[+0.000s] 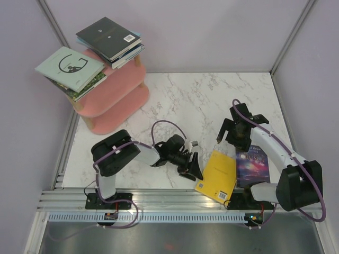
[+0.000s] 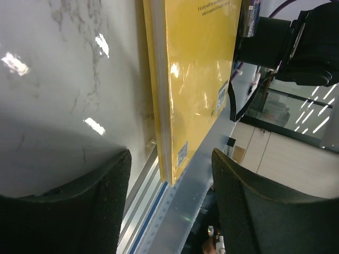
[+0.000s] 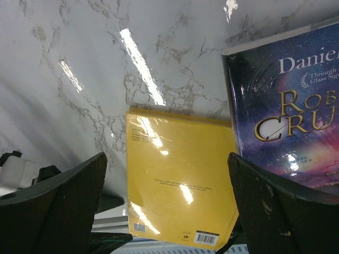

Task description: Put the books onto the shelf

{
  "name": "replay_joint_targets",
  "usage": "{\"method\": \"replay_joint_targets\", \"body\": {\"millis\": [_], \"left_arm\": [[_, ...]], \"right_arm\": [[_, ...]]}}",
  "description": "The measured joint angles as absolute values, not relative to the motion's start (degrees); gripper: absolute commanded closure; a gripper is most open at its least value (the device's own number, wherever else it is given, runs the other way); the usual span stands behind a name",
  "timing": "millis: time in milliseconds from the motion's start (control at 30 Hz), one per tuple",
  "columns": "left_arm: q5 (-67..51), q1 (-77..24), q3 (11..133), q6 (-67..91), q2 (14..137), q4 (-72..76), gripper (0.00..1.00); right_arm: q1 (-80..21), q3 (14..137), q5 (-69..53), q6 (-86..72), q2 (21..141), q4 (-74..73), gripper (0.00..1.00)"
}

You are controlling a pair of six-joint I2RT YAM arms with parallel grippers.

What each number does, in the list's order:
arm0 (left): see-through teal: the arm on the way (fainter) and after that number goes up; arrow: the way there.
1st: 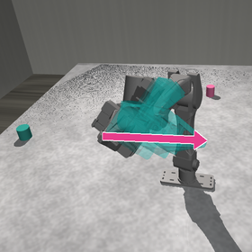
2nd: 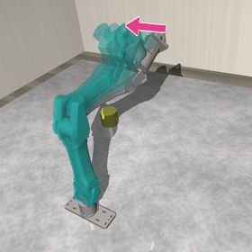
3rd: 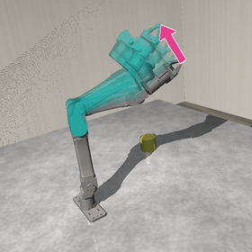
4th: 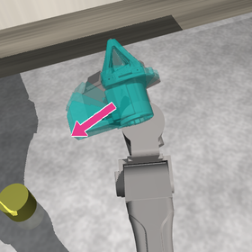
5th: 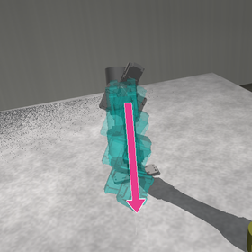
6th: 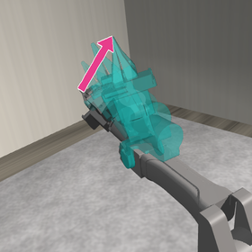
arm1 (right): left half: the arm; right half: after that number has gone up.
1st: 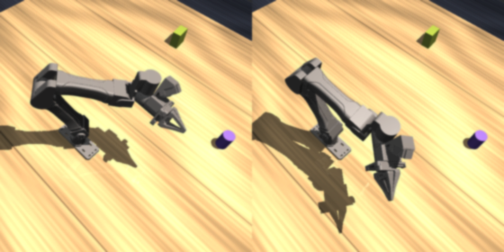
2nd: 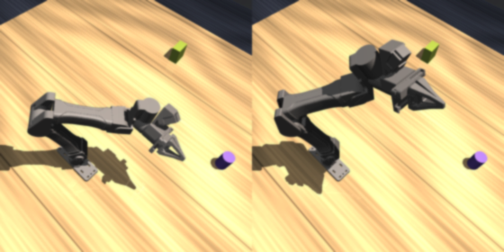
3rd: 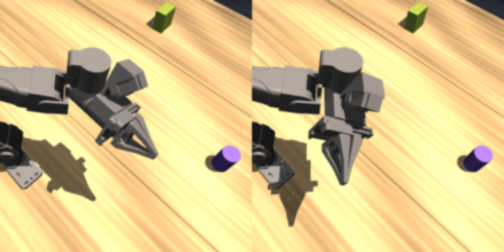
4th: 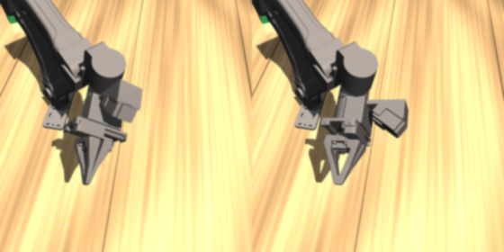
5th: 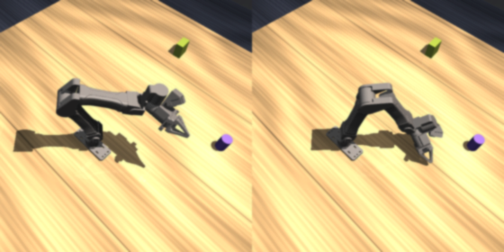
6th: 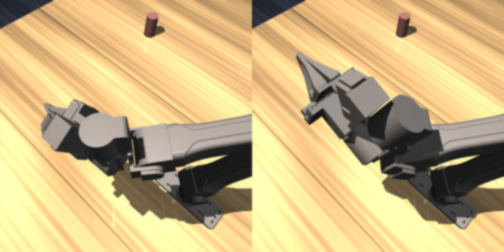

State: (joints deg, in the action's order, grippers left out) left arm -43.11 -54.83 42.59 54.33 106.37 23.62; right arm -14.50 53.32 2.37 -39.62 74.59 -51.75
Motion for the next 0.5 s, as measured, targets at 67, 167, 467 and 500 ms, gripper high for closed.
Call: {"method": "replay_joint_targets", "body": {"millis": [67, 167, 467, 500], "left_arm": [[-43.6, -55.7, 43.6, 55.7, 108.9, 26.1, 0.35], [-44.2, -56.7, 45.8, 57.3, 111.7, 28.8, 0.36], [-47.0, -59.4, 50.5, 63.9, 120.5, 39.0, 0.67], [-47.1, -59.4, 50.0, 65.1, 121.6, 41.1, 0.81]], "right_arm": [[-13.9, 53.7, 2.4, -39.1, 74.4, -51.9, 0.02], [-13.3, 54.3, 2.4, -38.4, 74.1, -51.9, 0.02], [-12.3, 54.4, 2.3, -37.2, 74.0, -52.0, 0.02], [-12.2, 54.4, 2.2, -37.1, 74.0, -52.0, 0.02]]}}
